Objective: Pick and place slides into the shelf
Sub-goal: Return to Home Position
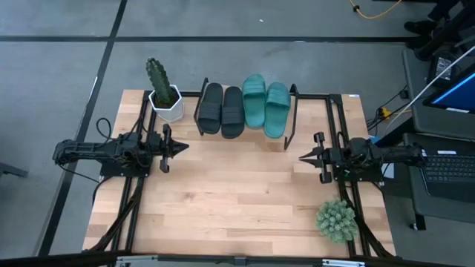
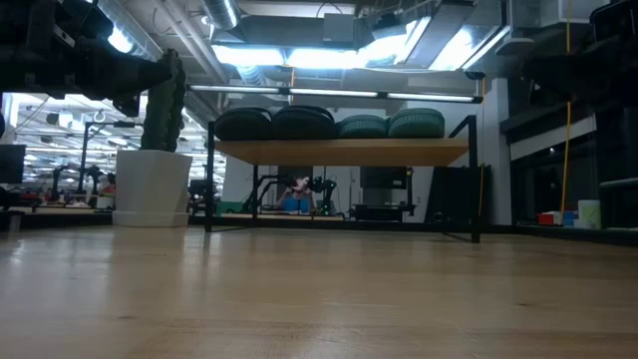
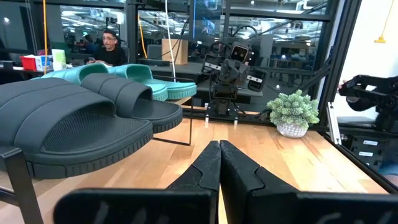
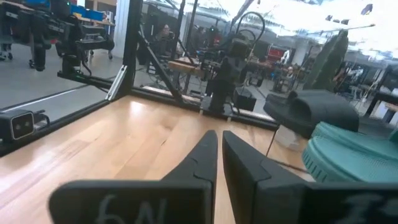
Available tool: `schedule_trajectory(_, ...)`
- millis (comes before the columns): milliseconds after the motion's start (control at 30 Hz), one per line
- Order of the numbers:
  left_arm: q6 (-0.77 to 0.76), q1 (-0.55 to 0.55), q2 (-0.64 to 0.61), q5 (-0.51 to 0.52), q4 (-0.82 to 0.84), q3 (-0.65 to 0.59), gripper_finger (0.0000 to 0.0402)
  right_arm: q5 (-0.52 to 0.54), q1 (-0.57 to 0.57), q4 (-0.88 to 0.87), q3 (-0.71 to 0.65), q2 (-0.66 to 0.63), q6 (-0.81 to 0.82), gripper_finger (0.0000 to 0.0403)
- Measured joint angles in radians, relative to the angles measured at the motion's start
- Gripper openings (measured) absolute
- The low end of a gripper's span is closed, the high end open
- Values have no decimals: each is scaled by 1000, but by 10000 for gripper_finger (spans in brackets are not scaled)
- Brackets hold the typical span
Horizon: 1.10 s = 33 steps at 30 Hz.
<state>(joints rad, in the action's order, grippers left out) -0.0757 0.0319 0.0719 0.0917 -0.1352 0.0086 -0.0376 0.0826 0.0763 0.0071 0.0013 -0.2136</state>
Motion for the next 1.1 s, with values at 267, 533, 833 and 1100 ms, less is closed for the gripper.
schedule_trajectory(267, 0, 0, 0, 0, 0, 0, 0, 0, 0, 2, 0, 0, -8, 28)
schedule_trajectory(533, 0, 0, 0, 0, 0, 0, 0, 0, 0, -1, 0, -1, -1, 28)
schedule_trajectory(833, 0, 0, 0, 0, 0, 0, 0, 0, 0, -1, 0, 2, 24, 28)
schedule_trajectory(1100, 0, 0, 0, 0, 0, 0, 0, 0, 0, -1, 0, 2, 25, 28)
